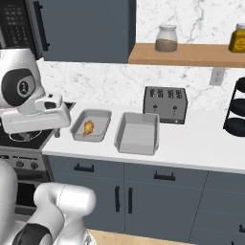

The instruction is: Place one potato and one chicken drumstick in each tupperware on the nearby counter, to pack two identical lunches.

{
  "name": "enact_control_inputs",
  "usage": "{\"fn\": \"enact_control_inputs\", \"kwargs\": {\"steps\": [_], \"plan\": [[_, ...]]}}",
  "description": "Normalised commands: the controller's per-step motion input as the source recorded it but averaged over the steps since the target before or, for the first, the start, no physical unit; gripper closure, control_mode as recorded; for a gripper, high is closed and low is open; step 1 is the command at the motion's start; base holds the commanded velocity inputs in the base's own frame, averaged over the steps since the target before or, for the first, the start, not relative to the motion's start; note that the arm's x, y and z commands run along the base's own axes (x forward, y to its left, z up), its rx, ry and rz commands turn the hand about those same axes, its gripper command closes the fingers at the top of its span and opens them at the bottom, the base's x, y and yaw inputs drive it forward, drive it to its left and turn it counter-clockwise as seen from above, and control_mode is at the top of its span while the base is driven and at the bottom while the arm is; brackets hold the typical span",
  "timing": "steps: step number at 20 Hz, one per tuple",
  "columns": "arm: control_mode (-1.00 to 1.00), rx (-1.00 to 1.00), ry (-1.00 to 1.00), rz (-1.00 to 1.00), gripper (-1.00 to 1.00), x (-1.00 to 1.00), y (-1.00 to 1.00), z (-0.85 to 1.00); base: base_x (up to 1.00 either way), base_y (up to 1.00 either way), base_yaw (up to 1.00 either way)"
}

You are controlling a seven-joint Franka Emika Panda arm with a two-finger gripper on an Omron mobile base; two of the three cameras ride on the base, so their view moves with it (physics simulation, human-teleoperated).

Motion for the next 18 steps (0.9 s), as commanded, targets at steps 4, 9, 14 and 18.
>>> {"fn": "enact_control_inputs", "kwargs": {"steps": [4,9,14,18], "plan": [[-1.0,0.04,-0.05,0.0,-1.0,-0.5,-0.06,0.26,0.0,0.0,0.0],[1.0,0.09,-0.07,0.0,-1.0,-0.2,-0.05,0.15,-0.05,-0.04,-0.02],[1.0,0.0,0.0,0.0,-1.0,0.0,0.0,0.0,-0.17,-0.23,-0.08],[1.0,0.0,0.0,0.0,-1.0,0.0,0.0,0.0,-0.66,-0.12,-0.04]]}}
